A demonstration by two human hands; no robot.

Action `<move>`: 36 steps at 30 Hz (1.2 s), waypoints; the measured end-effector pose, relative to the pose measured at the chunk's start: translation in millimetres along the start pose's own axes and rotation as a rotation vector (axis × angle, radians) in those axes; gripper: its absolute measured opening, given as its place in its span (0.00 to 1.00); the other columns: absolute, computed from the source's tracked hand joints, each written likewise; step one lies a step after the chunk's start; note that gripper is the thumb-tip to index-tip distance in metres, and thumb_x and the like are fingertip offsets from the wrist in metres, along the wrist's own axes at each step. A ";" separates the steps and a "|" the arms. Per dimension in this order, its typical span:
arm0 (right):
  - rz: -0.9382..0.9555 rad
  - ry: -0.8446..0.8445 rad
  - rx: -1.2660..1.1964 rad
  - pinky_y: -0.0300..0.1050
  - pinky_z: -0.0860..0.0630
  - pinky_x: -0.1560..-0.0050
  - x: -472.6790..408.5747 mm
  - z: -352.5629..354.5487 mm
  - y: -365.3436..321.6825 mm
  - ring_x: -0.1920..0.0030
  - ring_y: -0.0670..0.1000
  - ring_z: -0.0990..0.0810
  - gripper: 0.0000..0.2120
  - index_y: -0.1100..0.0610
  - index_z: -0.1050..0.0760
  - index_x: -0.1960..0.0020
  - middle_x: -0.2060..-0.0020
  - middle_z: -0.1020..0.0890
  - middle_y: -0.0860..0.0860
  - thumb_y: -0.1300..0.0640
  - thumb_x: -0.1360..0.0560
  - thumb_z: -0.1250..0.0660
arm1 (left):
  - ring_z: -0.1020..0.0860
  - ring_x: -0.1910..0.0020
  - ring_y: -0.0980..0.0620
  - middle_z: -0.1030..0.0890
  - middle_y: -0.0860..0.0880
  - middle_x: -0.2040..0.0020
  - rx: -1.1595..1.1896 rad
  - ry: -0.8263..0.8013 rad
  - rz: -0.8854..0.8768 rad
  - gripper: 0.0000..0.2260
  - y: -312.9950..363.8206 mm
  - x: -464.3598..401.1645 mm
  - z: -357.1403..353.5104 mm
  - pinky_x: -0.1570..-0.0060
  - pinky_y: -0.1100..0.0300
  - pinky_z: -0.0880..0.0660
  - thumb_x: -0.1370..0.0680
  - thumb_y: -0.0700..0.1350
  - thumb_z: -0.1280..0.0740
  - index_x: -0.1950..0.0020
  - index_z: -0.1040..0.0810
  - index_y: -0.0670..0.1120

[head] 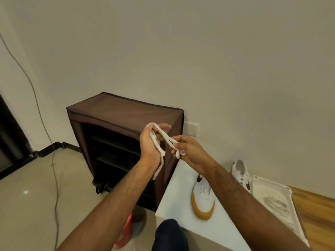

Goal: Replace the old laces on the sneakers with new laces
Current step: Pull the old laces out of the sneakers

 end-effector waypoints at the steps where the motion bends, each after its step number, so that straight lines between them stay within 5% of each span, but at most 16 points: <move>1: -0.038 -0.031 0.013 0.44 0.21 0.59 -5.9 -14.4 14.0 0.60 0.49 0.17 0.08 0.63 0.22 0.41 0.57 0.17 0.55 0.66 0.19 0.36 | 0.21 0.65 0.49 0.21 0.46 0.63 -0.012 0.030 0.006 0.13 4.6 -1.5 9.0 0.58 0.54 0.25 0.18 0.43 0.42 0.63 0.30 0.46; 4: -0.134 -0.113 0.045 0.51 0.22 0.43 -19.8 -53.4 48.3 0.52 0.50 0.18 0.10 0.59 0.21 0.39 0.53 0.16 0.52 0.60 0.19 0.34 | 0.36 0.75 0.55 0.32 0.52 0.69 -0.065 0.135 -0.004 0.10 16.7 -9.8 42.5 0.68 0.58 0.33 0.18 0.45 0.41 0.60 0.31 0.47; 9: -0.402 -0.384 -0.418 0.54 0.24 0.40 -30.2 -122.2 107.7 0.49 0.57 0.17 0.23 0.63 0.25 0.31 0.43 0.20 0.60 0.49 0.17 0.45 | 0.34 0.70 0.56 0.32 0.54 0.66 -0.458 0.147 0.013 0.12 26.8 -26.6 96.5 0.65 0.60 0.33 0.18 0.53 0.42 0.57 0.30 0.49; 12: -0.629 -0.489 -0.349 0.48 0.17 0.61 -35.1 -144.8 147.6 0.57 0.58 0.16 0.34 0.61 0.21 0.40 0.47 0.16 0.63 0.34 0.17 0.51 | 0.30 0.67 0.57 0.27 0.51 0.64 -0.820 0.058 -0.015 0.11 35.8 -35.5 136.4 0.61 0.60 0.31 0.15 0.46 0.43 0.56 0.29 0.46; 14: -0.722 -0.475 -0.339 0.40 0.23 0.75 -42.6 -150.1 167.6 0.67 0.54 0.19 0.39 0.63 0.20 0.43 0.53 0.16 0.63 0.30 0.20 0.52 | 0.26 0.66 0.57 0.24 0.49 0.61 -1.022 -0.056 0.011 0.11 36.3 -32.9 162.0 0.60 0.62 0.29 0.15 0.43 0.43 0.57 0.28 0.45; 17: -0.733 -0.367 -0.343 0.37 0.27 0.77 -63.6 -158.2 200.4 0.73 0.49 0.23 0.31 0.61 0.21 0.47 0.61 0.19 0.59 0.35 0.17 0.47 | 0.25 0.61 0.58 0.24 0.53 0.60 -1.344 -0.257 0.069 0.10 21.9 -24.0 214.6 0.58 0.62 0.30 0.17 0.46 0.37 0.57 0.27 0.47; 20: -0.722 -0.259 -0.338 0.39 0.22 0.72 -84.4 -173.3 234.8 0.71 0.48 0.21 0.14 0.62 0.23 0.49 0.66 0.20 0.54 0.53 0.16 0.40 | 0.30 0.56 0.53 0.28 0.50 0.58 -1.633 -0.353 0.045 0.08 7.5 -16.3 265.8 0.55 0.61 0.35 0.22 0.50 0.35 0.60 0.27 0.49; 25: -0.613 -0.114 -0.006 0.41 0.22 0.73 -119.6 -192.5 284.8 0.73 0.49 0.20 0.06 0.67 0.22 0.57 0.66 0.20 0.59 0.71 0.22 0.35 | 0.27 0.61 0.49 0.24 0.46 0.63 -1.631 -0.090 0.097 0.12 5.4 -18.4 340.5 0.60 0.59 0.38 0.21 0.44 0.30 0.60 0.23 0.38; 27: -0.565 -0.092 0.202 0.42 0.22 0.69 -136.2 -201.3 302.4 0.72 0.50 0.19 0.06 0.66 0.21 0.62 0.70 0.19 0.58 0.72 0.26 0.30 | 0.23 0.57 0.46 0.20 0.44 0.58 -1.647 -0.018 0.162 0.08 2.0 -21.8 370.6 0.61 0.59 0.37 0.21 0.43 0.30 0.54 0.22 0.38; 30: -0.601 -0.124 0.240 0.53 0.19 0.58 -154.6 -219.4 328.0 0.63 0.58 0.19 0.06 0.69 0.21 0.54 0.63 0.20 0.62 0.76 0.27 0.35 | 0.21 0.46 0.43 0.18 0.41 0.45 -1.686 0.024 0.262 0.10 -2.7 -29.2 402.7 0.52 0.59 0.32 0.20 0.41 0.33 0.42 0.20 0.38; 33: -0.641 -0.223 0.289 0.46 0.25 0.64 -164.4 -233.3 352.4 0.63 0.53 0.23 0.09 0.62 0.24 0.50 0.57 0.23 0.61 0.71 0.22 0.41 | 0.22 0.41 0.39 0.20 0.39 0.39 -1.844 -0.097 0.533 0.16 -16.6 -29.5 434.8 0.45 0.56 0.29 0.19 0.46 0.38 0.37 0.23 0.37; 36: -0.636 -0.341 0.503 0.52 0.22 0.54 -166.9 -224.9 368.8 0.57 0.54 0.21 0.06 0.59 0.23 0.52 0.56 0.20 0.58 0.64 0.21 0.39 | 0.21 0.42 0.43 0.20 0.43 0.39 -2.051 -0.239 0.751 0.15 -25.1 -21.7 467.6 0.41 0.49 0.25 0.19 0.47 0.38 0.36 0.23 0.42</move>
Point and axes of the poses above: each hand's wrist, its own x-axis away from the middle knuckle, its own z-axis out of the back of the hand, y = z × x, the point moved 7 cm from there along -x, towards the middle knuckle
